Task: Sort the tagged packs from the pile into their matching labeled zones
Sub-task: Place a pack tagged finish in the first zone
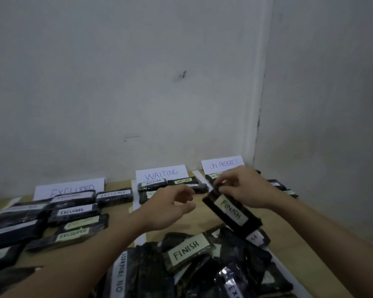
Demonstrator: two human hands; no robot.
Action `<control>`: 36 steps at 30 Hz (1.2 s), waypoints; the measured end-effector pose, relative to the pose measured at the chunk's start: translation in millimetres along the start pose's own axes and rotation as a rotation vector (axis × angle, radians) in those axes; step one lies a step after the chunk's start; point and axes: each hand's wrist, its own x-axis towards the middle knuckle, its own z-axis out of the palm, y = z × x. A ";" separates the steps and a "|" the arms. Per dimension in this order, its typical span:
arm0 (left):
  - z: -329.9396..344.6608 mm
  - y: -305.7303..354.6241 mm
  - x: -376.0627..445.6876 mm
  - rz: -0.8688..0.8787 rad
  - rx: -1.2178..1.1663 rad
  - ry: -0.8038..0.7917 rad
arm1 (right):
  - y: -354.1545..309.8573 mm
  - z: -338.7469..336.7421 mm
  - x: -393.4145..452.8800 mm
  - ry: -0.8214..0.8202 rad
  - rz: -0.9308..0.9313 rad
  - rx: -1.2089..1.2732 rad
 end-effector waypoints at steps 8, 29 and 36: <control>-6.7 5.0 -23.2 -0.145 -0.550 0.134 | -59.8 -2.4 -1.5 0.284 0.057 0.808; -90.0 -49.2 -102.9 -0.132 -0.448 0.588 | -195.8 95.5 11.0 0.261 -0.049 0.616; -143.7 -103.4 -175.5 -0.148 -0.326 0.667 | -282.7 156.0 23.4 0.157 -0.257 0.506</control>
